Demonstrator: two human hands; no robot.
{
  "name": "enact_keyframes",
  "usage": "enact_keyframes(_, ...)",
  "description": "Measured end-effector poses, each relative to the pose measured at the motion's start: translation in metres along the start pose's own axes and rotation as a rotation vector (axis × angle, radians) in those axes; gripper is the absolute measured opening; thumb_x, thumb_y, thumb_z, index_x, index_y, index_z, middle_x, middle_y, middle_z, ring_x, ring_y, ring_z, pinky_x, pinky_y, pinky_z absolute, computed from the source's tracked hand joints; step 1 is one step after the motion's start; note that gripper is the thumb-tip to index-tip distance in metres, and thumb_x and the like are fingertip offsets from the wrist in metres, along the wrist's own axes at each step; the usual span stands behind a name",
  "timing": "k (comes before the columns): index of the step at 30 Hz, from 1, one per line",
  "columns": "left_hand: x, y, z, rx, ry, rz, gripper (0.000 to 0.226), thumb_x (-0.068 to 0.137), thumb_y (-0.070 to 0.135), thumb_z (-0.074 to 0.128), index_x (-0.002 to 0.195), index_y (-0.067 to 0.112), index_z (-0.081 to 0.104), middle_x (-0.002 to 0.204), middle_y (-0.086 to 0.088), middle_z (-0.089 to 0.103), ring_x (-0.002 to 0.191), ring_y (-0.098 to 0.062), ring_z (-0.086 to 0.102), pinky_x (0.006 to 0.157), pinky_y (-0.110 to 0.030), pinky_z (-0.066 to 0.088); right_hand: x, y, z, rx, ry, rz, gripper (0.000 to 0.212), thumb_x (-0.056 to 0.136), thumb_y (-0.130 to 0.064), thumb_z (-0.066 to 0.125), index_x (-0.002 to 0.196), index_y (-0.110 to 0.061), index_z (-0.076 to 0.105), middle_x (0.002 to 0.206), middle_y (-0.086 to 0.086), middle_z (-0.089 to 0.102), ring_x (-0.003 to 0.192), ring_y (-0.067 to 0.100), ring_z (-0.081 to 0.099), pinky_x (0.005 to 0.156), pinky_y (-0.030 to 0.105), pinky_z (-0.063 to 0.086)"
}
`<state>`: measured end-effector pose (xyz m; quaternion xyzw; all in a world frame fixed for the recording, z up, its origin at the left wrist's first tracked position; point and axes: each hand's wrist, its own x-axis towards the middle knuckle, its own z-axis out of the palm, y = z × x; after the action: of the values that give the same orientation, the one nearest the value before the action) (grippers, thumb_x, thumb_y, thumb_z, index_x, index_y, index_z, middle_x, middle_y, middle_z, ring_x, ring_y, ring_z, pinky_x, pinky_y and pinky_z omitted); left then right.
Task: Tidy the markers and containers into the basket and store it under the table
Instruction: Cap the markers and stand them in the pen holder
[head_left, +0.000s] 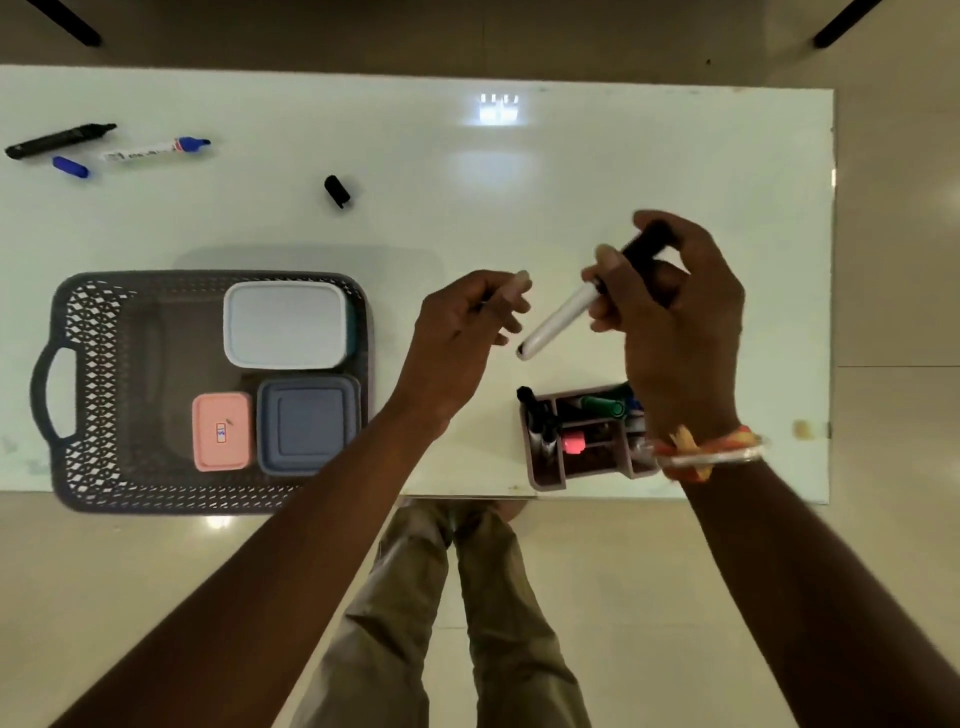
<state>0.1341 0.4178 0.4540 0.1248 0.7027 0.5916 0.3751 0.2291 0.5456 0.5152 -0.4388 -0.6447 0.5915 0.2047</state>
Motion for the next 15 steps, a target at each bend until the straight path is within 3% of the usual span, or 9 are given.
enact_keyframes(5, -0.037, -0.036, -0.006, 0.26, -0.141, -0.024, 0.023, 0.09, 0.028, 0.071, 0.112, 0.02, 0.068, 0.101, 0.008, 0.07, 0.089, -0.008, 0.066, 0.076, -0.028, 0.055, -0.074, 0.023, -0.033, -0.251, 0.139, -0.118, 0.033, 0.092, -0.018, 0.068, 0.123, -0.016, 0.055, 0.098, -0.009, 0.071, 0.081, 0.0, 0.07, 0.064, 0.009, 0.051)
enact_keyframes(8, -0.052, -0.049, -0.004, 0.319, -0.23, -0.01, 0.046, 0.082, 0.027, 0.079, 0.124, 0.025, 0.061, 0.116, 0.009, 0.063, 0.1, -0.009, 0.063, 0.079, -0.022, 0.055, -0.106, 0.056, -0.035, -0.368, 0.062, -0.173, 0.037, 0.089, -0.012, 0.07, 0.122, -0.019, 0.055, 0.106, -0.022, 0.062, 0.094, -0.011, 0.064, 0.072, 0.008, 0.052)
enact_keyframes(11, -0.053, -0.057, 0.001, 0.356, -0.228, -0.017, 0.054, 0.081, 0.016, 0.079, 0.13, 0.025, 0.059, 0.119, 0.008, 0.063, 0.099, -0.007, 0.063, 0.085, -0.026, 0.056, -0.123, 0.09, -0.031, -0.429, -0.062, -0.192, 0.042, 0.085, -0.008, 0.071, 0.121, -0.023, 0.053, 0.106, -0.017, 0.063, 0.1, -0.019, 0.058, 0.08, 0.005, 0.049)
enact_keyframes(13, -0.049, -0.057, 0.003, 0.397, -0.208, 0.001, 0.051, 0.084, 0.01, 0.076, 0.13, 0.024, 0.06, 0.117, 0.009, 0.067, 0.096, -0.004, 0.065, 0.088, -0.027, 0.055, -0.127, 0.106, -0.027, -0.455, -0.119, -0.192, 0.038, 0.086, -0.011, 0.071, 0.12, -0.021, 0.057, 0.105, -0.005, 0.07, 0.097, -0.007, 0.063, 0.08, 0.015, 0.055)
enact_keyframes(15, -0.047, -0.054, 0.005, 0.433, -0.232, 0.048, 0.057, 0.085, 0.006, 0.074, 0.135, 0.026, 0.056, 0.117, 0.009, 0.069, 0.097, -0.002, 0.066, 0.085, -0.015, 0.053, -0.127, 0.119, -0.025, -0.49, -0.153, -0.227, 0.031, 0.088, -0.015, 0.069, 0.118, -0.013, 0.063, 0.108, 0.006, 0.072, 0.095, 0.013, 0.068, 0.077, 0.03, 0.06)
